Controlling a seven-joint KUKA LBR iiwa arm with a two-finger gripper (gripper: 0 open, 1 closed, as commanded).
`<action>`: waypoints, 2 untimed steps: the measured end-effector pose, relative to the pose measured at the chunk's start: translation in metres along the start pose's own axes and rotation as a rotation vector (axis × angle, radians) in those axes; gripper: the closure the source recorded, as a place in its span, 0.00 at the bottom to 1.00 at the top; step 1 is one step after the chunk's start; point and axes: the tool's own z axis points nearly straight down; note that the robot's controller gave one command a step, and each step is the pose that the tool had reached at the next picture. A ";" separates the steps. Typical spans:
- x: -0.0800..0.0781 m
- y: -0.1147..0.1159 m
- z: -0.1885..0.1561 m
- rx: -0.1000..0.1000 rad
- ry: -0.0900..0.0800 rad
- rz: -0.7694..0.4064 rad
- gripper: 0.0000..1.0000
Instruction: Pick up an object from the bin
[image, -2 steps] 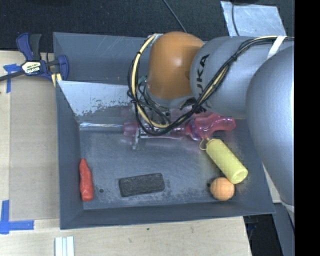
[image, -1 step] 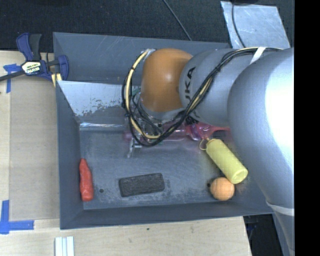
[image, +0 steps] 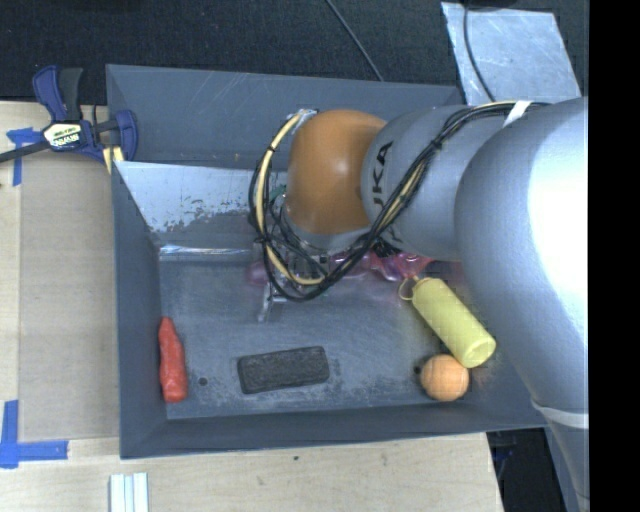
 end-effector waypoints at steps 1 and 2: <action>-0.007 0.004 -0.085 0.000 0.003 0.022 0.00; 0.005 0.002 -0.079 0.001 0.003 0.006 0.00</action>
Offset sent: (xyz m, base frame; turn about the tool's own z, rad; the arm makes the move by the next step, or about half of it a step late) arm -0.0146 0.0012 0.0631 -0.0058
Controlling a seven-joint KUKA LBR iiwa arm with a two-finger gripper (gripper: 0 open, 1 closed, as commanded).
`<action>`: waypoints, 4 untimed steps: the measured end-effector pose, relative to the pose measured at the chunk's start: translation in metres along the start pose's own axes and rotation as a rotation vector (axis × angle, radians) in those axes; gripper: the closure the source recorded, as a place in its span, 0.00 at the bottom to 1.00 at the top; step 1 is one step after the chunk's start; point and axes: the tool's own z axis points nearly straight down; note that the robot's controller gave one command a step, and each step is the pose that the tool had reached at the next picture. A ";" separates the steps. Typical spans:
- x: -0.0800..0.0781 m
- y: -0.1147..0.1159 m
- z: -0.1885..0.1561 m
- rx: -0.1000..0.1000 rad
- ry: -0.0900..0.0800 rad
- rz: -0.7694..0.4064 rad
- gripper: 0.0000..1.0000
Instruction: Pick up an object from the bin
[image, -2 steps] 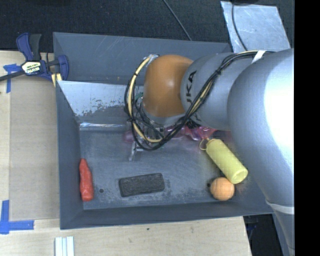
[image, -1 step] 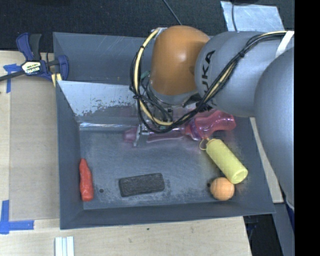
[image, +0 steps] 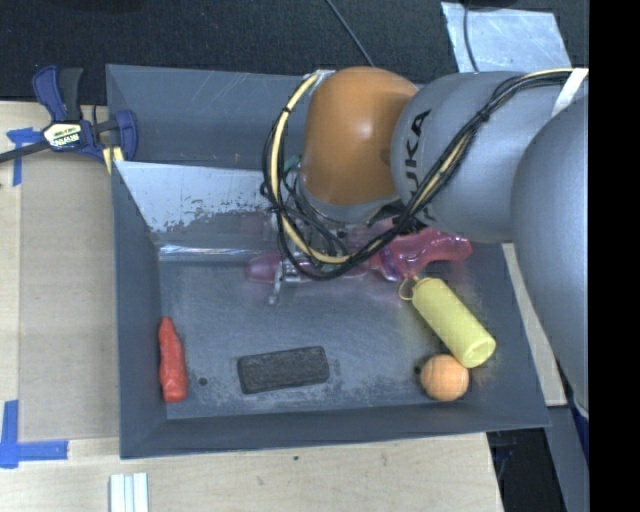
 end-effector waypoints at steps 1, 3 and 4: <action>-0.011 0.002 0.002 -0.003 -0.015 -0.157 0.00; -0.008 -0.025 0.050 -0.002 -0.018 -0.251 0.00; 0.001 -0.012 0.043 -0.001 -0.006 -0.025 0.00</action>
Offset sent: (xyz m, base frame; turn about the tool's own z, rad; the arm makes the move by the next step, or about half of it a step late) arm 0.0013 -0.0139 -0.0523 -0.0119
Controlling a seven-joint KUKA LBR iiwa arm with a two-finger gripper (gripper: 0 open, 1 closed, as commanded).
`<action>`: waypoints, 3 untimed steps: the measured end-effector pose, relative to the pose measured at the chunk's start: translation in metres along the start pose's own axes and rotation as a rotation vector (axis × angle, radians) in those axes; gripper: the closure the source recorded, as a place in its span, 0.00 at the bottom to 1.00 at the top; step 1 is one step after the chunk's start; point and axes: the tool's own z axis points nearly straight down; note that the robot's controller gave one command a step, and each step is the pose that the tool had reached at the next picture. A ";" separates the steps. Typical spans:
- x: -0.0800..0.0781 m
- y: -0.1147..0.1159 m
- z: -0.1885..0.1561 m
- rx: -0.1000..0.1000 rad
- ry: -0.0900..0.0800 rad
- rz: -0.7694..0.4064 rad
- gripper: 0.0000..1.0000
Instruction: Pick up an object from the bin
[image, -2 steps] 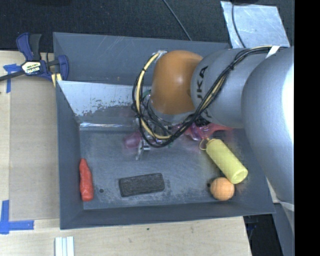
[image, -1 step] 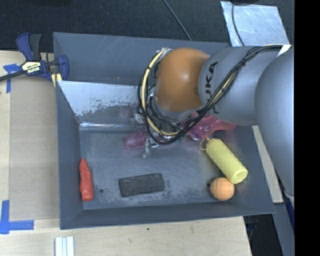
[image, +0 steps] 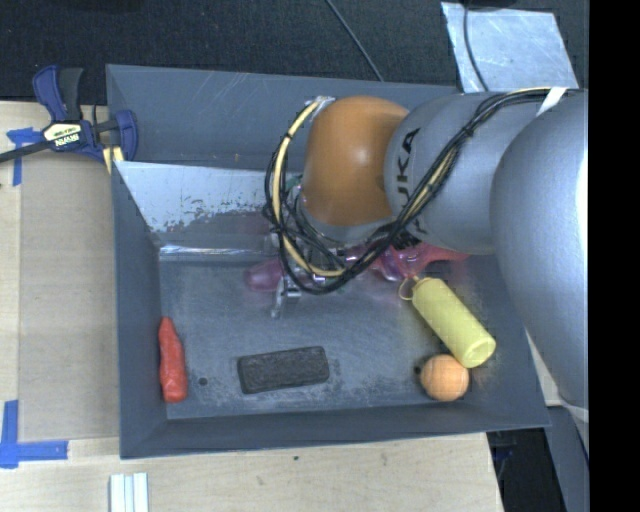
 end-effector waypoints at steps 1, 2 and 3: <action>0.004 -0.004 -0.022 0.002 0.009 -0.071 0.00; -0.011 0.020 0.056 0.000 0.004 0.045 1.00; -0.011 0.020 0.056 0.000 0.004 0.045 1.00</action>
Offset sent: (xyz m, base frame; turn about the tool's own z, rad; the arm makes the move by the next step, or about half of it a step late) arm 0.0113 0.0198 -0.0562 0.0459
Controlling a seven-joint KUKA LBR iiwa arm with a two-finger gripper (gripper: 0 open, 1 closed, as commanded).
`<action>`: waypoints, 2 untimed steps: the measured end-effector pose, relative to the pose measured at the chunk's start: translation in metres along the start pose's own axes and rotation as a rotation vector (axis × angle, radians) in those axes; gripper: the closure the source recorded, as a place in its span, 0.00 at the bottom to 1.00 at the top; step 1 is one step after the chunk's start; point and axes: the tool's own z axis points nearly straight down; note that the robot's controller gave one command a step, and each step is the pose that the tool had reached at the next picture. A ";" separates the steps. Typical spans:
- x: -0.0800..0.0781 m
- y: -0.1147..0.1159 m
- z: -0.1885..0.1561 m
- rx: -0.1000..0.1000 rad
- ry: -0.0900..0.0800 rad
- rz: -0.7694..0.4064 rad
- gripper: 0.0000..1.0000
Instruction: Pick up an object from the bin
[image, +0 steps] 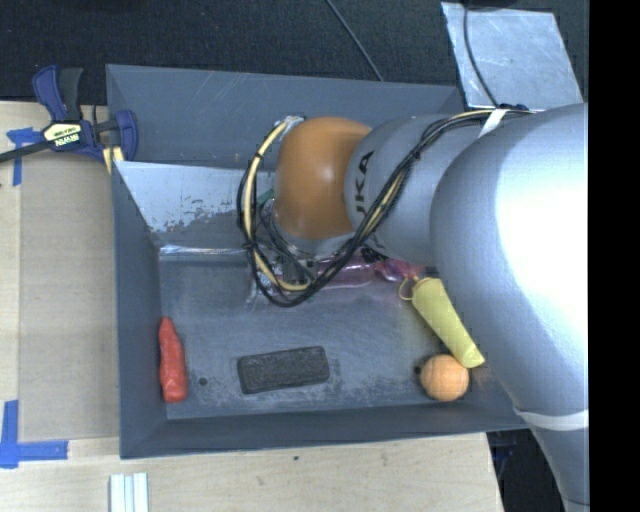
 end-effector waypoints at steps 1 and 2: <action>0.018 0.031 0.000 0.001 0.000 -0.097 1.00; 0.050 0.010 0.000 0.003 0.003 -0.116 1.00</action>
Offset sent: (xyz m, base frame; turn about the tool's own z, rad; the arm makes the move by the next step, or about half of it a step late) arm -0.0493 0.0146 -0.0003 -0.1186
